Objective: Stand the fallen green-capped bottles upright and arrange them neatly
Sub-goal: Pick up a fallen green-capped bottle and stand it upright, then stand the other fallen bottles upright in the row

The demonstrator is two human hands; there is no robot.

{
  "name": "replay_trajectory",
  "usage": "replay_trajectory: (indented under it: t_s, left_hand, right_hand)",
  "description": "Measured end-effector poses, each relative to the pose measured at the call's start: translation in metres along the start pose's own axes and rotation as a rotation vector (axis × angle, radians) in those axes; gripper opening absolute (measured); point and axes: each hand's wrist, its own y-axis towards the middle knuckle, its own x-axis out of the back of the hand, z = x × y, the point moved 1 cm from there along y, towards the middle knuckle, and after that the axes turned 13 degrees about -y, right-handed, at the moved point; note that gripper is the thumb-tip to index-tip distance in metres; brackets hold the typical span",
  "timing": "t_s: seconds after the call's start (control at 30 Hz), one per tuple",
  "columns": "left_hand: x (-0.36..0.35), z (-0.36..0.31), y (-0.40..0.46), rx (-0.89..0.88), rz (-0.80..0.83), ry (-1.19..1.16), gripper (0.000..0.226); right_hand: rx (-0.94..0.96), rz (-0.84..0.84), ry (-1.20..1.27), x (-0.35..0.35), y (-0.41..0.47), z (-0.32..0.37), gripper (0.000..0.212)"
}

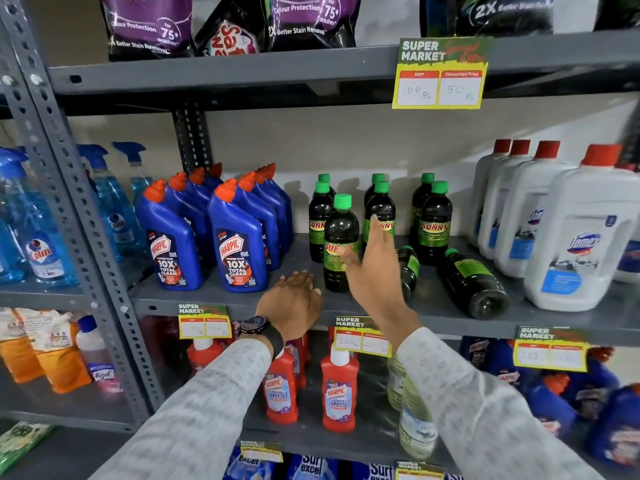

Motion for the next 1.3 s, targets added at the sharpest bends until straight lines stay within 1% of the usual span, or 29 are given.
replay_trajectory:
  t_s: [0.1,0.17,0.2,0.23,0.3,0.37,0.4,0.47,0.53,0.6,0.73,0.83,0.93,0.97,1.07,1.1,1.17,1.3]
  left_hand:
    - [-0.001,0.0,0.001,-0.005,0.01,0.04,0.06]
    - [-0.003,0.001,0.002,0.002,0.023,0.041,0.06]
    - [-0.004,0.002,0.002,0.008,0.024,0.033,0.06]
    - [-0.004,0.002,0.003,0.013,0.021,0.02,0.06]
    - [-0.004,0.003,0.004,0.019,0.016,-0.012,0.06]
    - [-0.005,0.003,0.004,0.013,0.015,-0.012,0.06]
    - [-0.005,0.004,0.004,0.012,0.015,-0.011,0.061]
    - [-0.004,0.003,0.003,0.022,0.021,-0.024,0.061]
    - [-0.003,0.003,0.003,0.026,0.024,-0.034,0.062]
    - [-0.002,0.003,0.003,0.026,0.029,-0.032,0.062]
    - [-0.002,0.002,0.003,0.03,0.034,-0.049,0.062]
    - [-0.003,0.002,0.003,0.02,0.016,-0.046,0.061]
    - [-0.004,0.002,0.002,0.011,-0.002,-0.032,0.06]
    - [-0.004,0.002,0.003,0.013,0.001,-0.033,0.06]
    - [-0.004,0.002,0.004,0.024,0.016,-0.033,0.061]
    - [-0.004,0.003,0.005,0.024,0.015,-0.025,0.061]
    - [-0.005,0.003,0.006,0.016,0.002,-0.01,0.061]
    - [-0.007,0.005,0.006,0.016,-0.004,-0.004,0.062]
  right_hand:
    - [0.04,-0.061,-0.274,0.034,0.025,-0.014,0.057]
    - [0.016,0.002,-0.445,0.05,0.042,-0.031,0.038]
    - [-0.033,0.063,-0.485,0.056,0.048,-0.04,0.034]
    - [-0.103,0.141,-0.506,0.058,0.053,-0.049,0.038]
    - [-0.244,0.324,-0.495,0.059,0.061,-0.063,0.049]
    - [-0.403,0.48,-0.349,0.056,0.063,-0.072,0.05]
    - [-0.478,0.536,-0.262,0.053,0.063,-0.075,0.05]
    - [-0.569,0.57,-0.139,0.047,0.062,-0.078,0.045]
    - [-0.621,0.544,-0.035,0.042,0.06,-0.08,0.037]
    - [-0.66,0.53,0.049,0.043,0.058,-0.081,0.034]
    - [-0.645,0.521,0.133,0.057,0.06,-0.078,0.03]
    - [-0.562,0.412,0.189,0.071,0.068,-0.068,0.034]
    - [-0.455,0.228,0.249,0.077,0.073,-0.062,0.044]
    - [-0.411,0.152,0.234,0.076,0.071,-0.062,0.046]
    - [-0.231,-0.023,0.12,0.067,0.056,-0.062,0.029]
    - [-0.196,-0.055,0.099,0.062,0.05,-0.063,0.029]
    - [-0.167,-0.087,0.079,0.05,0.038,-0.068,0.035]
    - [-0.171,-0.07,0.046,0.031,0.026,-0.083,0.042]
